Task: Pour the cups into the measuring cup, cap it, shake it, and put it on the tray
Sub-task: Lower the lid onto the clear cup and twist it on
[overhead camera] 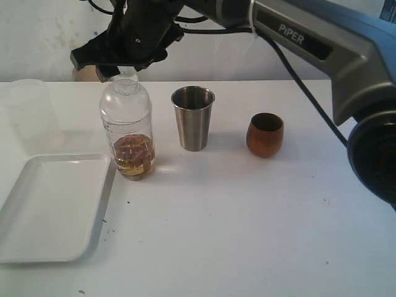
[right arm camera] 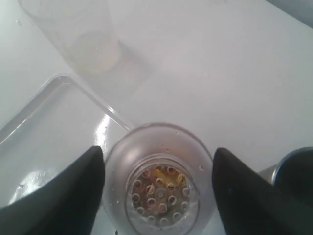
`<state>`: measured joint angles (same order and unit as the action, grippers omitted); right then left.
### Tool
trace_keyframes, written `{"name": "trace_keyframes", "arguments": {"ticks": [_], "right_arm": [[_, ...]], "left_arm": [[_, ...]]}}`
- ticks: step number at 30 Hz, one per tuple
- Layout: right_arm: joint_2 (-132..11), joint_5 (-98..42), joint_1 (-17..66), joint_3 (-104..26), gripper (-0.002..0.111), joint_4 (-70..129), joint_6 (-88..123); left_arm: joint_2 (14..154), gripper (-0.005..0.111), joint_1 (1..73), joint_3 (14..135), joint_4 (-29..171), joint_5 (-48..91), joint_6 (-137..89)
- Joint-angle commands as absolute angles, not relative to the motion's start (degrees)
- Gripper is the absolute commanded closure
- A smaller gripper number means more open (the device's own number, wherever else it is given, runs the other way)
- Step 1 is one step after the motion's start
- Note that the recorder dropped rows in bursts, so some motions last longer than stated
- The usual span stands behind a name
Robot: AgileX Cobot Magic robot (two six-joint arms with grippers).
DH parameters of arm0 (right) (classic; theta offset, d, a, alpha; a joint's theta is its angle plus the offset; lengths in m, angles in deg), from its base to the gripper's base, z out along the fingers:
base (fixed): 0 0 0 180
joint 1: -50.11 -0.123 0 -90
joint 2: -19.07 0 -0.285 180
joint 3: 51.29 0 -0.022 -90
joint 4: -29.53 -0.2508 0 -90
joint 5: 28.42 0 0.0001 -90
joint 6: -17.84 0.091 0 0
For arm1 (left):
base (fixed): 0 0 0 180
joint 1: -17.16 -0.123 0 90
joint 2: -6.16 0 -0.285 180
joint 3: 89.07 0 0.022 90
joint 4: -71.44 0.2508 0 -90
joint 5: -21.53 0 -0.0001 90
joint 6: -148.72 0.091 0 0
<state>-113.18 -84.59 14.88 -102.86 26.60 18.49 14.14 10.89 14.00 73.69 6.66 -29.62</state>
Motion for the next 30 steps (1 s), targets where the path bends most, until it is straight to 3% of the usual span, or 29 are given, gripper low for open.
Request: {"name": "trace_keyframes", "arguments": {"ticks": [1, 7, 30], "right_arm": [[-110.7, -83.7, 15.3, -104.1, 0.059, 26.7, 17.8], [-109.2, -88.7, 15.3, -104.1, 0.108, 30.7, 17.8], [-114.0, -83.8, 15.2, -102.5, 0.108, 29.0, 16.6]], "left_arm": [[13.9, 0.107, 10.9, 13.7, 74.0, 7.3, -29.7], [13.9, 0.107, 10.9, 13.7, 74.0, 7.3, -29.7], [13.9, 0.107, 10.9, 13.7, 74.0, 7.3, -29.7]]}}
